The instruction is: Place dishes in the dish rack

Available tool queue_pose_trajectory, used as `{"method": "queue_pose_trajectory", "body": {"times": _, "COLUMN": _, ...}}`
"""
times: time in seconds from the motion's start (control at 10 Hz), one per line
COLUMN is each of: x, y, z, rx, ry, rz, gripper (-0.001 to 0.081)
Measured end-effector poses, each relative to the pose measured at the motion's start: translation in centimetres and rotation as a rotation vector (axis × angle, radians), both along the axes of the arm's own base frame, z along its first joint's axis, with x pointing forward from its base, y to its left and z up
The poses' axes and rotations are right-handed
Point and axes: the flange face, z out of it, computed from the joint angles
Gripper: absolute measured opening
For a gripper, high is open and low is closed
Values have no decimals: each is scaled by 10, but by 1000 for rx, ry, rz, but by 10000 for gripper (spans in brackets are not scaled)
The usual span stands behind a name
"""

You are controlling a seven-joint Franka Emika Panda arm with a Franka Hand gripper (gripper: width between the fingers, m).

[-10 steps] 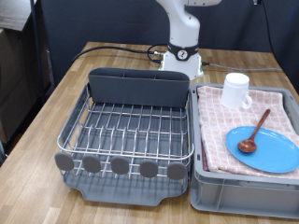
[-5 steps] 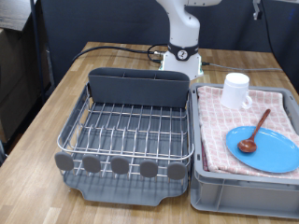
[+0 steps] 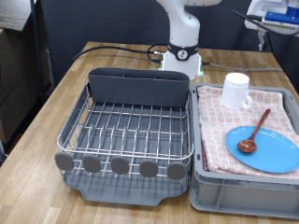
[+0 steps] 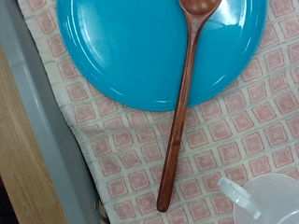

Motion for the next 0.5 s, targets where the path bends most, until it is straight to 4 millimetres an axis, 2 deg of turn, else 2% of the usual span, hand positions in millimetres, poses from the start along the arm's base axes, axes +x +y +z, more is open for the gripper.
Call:
{"method": "queue_pose_trajectory", "body": {"times": 0.3, "x": 0, "y": 1, "z": -4, "rx": -2, "ry": -10, "rz": 42, "gripper": 803}}
{"method": "queue_pose_trajectory", "body": {"times": 0.5, "x": 1, "y": 3, "z": -20, "rx": -11, "ry": -48, "rz": 58, "gripper": 803}}
